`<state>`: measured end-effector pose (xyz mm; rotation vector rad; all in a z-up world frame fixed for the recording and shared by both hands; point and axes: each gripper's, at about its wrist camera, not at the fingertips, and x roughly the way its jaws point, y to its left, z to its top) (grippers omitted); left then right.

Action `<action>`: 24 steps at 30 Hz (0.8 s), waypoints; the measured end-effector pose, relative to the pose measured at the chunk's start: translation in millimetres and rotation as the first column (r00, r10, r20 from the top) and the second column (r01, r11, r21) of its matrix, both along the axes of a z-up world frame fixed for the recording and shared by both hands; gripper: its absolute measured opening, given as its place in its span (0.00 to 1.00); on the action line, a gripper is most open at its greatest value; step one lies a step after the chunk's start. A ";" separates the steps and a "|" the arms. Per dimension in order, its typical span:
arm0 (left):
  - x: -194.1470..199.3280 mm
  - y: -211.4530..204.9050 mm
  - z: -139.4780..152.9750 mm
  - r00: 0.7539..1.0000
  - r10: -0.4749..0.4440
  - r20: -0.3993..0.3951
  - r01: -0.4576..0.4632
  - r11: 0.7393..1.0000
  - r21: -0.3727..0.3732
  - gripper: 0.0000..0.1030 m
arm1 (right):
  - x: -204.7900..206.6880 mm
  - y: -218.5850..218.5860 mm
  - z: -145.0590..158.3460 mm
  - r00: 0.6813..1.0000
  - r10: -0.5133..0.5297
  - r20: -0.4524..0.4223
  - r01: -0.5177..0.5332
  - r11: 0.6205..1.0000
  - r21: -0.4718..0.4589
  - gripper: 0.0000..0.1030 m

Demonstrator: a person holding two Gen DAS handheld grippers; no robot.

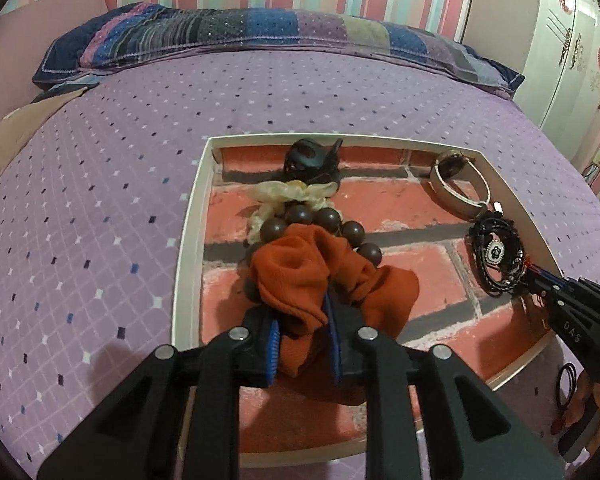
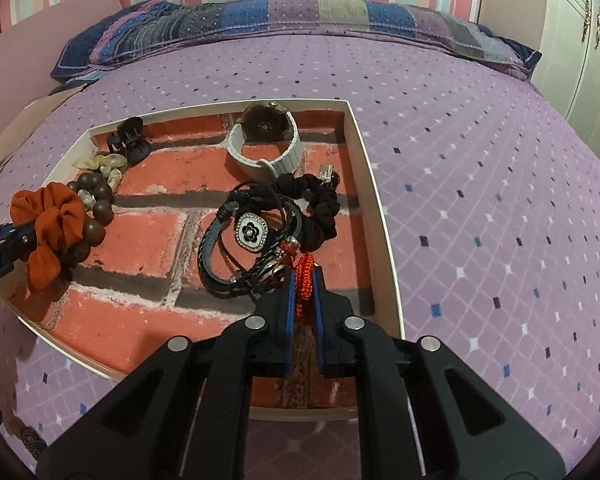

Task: Organize jewelry
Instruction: 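Carry the scrunchie and red string into the tray and open both tools, then withdraw both tools from the tray toward the pendant and hair tie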

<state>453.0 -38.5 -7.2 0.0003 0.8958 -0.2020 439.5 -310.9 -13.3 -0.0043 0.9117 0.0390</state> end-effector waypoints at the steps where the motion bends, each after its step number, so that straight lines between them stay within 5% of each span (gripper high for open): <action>1: 0.0 0.7 0.3 1.000 0.001 -0.003 -0.001 1.000 0.001 0.25 | 0.7 -0.2 -0.3 1.000 0.002 -0.011 -0.002 1.000 0.006 0.13; 11: -12.8 3.6 12.6 1.000 0.003 0.024 -0.003 1.000 0.019 0.46 | -9.1 0.4 13.0 1.000 0.020 0.003 -0.020 1.000 0.009 0.30; 15: -21.5 7.8 22.0 0.999 0.007 0.036 -0.008 1.000 0.008 0.50 | -19.0 1.5 23.7 0.999 0.026 0.044 -0.026 1.000 -0.003 0.48; 17: -29.5 11.2 29.2 0.998 0.018 0.064 -0.019 1.000 0.017 0.64 | -24.0 0.5 29.1 0.998 0.022 0.061 -0.022 1.000 -0.001 0.53; 24: -65.3 21.2 58.4 0.991 0.026 0.133 -0.027 1.000 0.005 0.70 | -57.8 -8.1 59.1 0.988 0.000 0.156 0.002 1.000 -0.013 0.89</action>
